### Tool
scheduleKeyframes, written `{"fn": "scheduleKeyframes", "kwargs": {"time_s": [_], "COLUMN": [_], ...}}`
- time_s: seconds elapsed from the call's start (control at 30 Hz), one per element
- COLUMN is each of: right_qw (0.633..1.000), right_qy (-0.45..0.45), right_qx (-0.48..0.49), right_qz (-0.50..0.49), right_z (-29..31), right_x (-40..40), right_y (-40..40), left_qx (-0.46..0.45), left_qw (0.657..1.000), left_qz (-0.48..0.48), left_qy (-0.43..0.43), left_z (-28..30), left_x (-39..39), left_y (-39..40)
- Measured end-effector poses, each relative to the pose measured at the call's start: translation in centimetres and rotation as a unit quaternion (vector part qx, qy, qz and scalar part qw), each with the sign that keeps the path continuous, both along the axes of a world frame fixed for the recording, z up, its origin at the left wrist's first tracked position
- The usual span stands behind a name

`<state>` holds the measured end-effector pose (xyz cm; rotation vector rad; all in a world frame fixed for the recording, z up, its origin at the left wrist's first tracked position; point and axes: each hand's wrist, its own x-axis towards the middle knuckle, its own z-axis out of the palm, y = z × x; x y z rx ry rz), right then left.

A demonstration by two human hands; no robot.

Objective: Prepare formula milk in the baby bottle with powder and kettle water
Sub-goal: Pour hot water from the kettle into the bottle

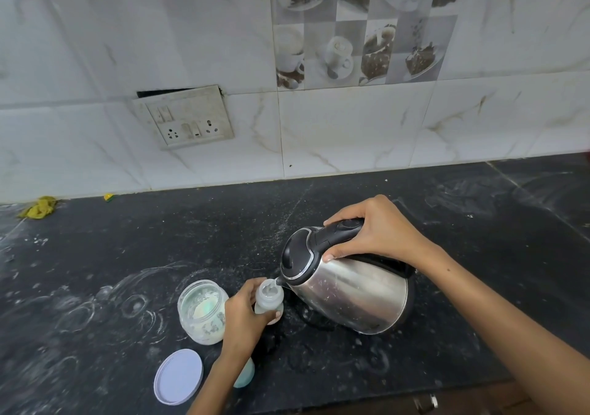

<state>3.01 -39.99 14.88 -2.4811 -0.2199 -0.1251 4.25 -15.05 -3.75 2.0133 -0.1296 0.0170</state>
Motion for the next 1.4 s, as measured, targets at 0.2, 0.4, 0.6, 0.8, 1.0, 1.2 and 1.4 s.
{"fn": "scheduleKeyframes", "kwargs": {"time_s": [0.2, 0.4, 0.6, 0.8, 1.0, 1.2, 1.4], "right_qw": [1.000, 1.000, 1.000, 0.999, 0.999, 0.999, 0.999], "right_qy": [-0.001, -0.002, 0.001, 0.000, -0.006, -0.007, -0.007], "right_qx": [-0.002, -0.004, -0.010, -0.029, -0.033, -0.035, -0.035], "right_qz": [0.005, 0.012, 0.015, 0.020, 0.016, 0.015, 0.013], "right_z": [-0.1, -0.2, -0.2, -0.1, 0.0, 0.0, 0.1], "right_x": [0.0, 0.1, 0.4, 0.6, 0.7, 0.7, 0.7], "right_y": [-0.1, 0.2, 0.3, 0.8, 1.0, 1.0, 1.1], "left_qx": [0.002, 0.002, 0.003, 0.011, 0.002, 0.000, -0.003], "left_qw": [1.000, 1.000, 1.000, 1.000, 1.000, 1.000, 1.000], "left_qz": [0.004, 0.003, 0.006, 0.007, 0.010, 0.010, 0.005], "left_qy": [-0.001, -0.001, -0.002, -0.006, -0.007, -0.007, -0.007], "left_z": [0.0, 0.2, 0.0, -0.1, 0.1, 0.0, 0.3], "left_x": [0.0, 0.0, 0.0, 0.1, 0.0, 0.1, 0.1], "left_y": [0.0, 0.0, 0.1, 0.3, 0.4, 0.5, 0.4]}}
